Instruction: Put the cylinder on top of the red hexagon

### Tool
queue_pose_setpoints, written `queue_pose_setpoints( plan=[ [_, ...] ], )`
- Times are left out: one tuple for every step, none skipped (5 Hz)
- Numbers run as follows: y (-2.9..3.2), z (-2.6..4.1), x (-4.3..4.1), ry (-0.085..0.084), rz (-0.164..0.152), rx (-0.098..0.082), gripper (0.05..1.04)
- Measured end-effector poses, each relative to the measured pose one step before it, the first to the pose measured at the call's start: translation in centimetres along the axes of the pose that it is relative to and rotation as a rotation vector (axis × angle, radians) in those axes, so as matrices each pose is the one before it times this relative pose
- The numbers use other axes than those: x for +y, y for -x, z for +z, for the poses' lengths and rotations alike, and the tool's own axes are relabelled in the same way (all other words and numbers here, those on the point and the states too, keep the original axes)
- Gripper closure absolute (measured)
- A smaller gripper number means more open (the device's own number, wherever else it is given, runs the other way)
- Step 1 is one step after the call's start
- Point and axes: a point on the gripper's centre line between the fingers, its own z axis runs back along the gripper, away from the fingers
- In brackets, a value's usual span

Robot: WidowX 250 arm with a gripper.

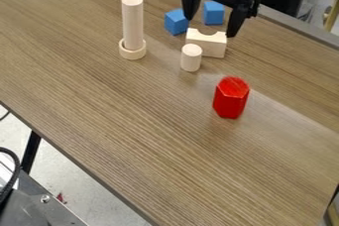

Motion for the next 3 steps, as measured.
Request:
queue_pose_setpoints(
  plan=[
    [0.542, -1.077, -0.097, -0.0029, -0.0020, 0.0354, 0.084],
    [-0.356, -0.687, 0.555, 0.0115, -0.0542, -0.0256, 0.084],
    [0.304, -1.858, 0.722, -0.0155, 0.0204, -0.0139, 0.084]
  ],
)
